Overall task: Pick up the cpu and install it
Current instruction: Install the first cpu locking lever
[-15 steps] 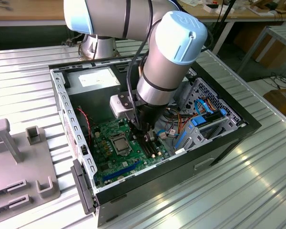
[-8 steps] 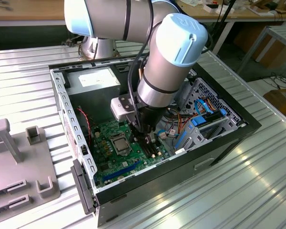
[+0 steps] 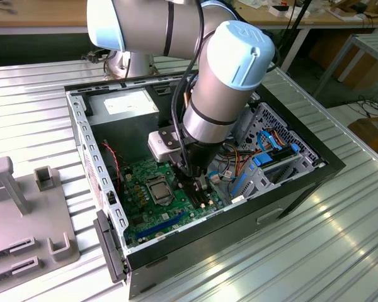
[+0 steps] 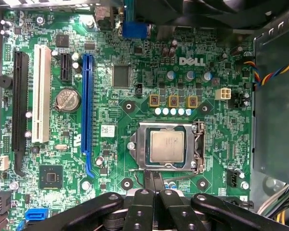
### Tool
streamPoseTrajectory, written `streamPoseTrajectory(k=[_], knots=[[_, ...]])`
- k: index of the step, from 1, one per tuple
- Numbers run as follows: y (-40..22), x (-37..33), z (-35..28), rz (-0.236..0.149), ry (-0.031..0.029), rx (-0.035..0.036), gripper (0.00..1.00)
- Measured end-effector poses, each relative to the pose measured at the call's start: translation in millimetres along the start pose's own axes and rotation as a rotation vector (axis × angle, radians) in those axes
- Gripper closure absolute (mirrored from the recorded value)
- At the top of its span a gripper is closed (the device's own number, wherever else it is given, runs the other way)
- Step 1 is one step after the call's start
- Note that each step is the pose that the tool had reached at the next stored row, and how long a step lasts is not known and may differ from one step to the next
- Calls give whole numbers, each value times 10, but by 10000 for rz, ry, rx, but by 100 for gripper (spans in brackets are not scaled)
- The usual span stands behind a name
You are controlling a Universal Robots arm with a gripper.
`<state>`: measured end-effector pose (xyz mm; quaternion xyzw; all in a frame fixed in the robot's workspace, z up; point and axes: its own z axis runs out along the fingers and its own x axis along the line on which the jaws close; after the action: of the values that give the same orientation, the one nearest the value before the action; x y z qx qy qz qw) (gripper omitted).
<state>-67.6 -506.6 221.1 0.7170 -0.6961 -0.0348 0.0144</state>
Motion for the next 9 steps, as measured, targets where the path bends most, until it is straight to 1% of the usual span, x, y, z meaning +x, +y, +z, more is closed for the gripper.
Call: streamPoseTrajectory(k=[3,9], knots=[[-13,1,14,-29,9,-1,89],[-19,9,55,-100,18,-3,89]])
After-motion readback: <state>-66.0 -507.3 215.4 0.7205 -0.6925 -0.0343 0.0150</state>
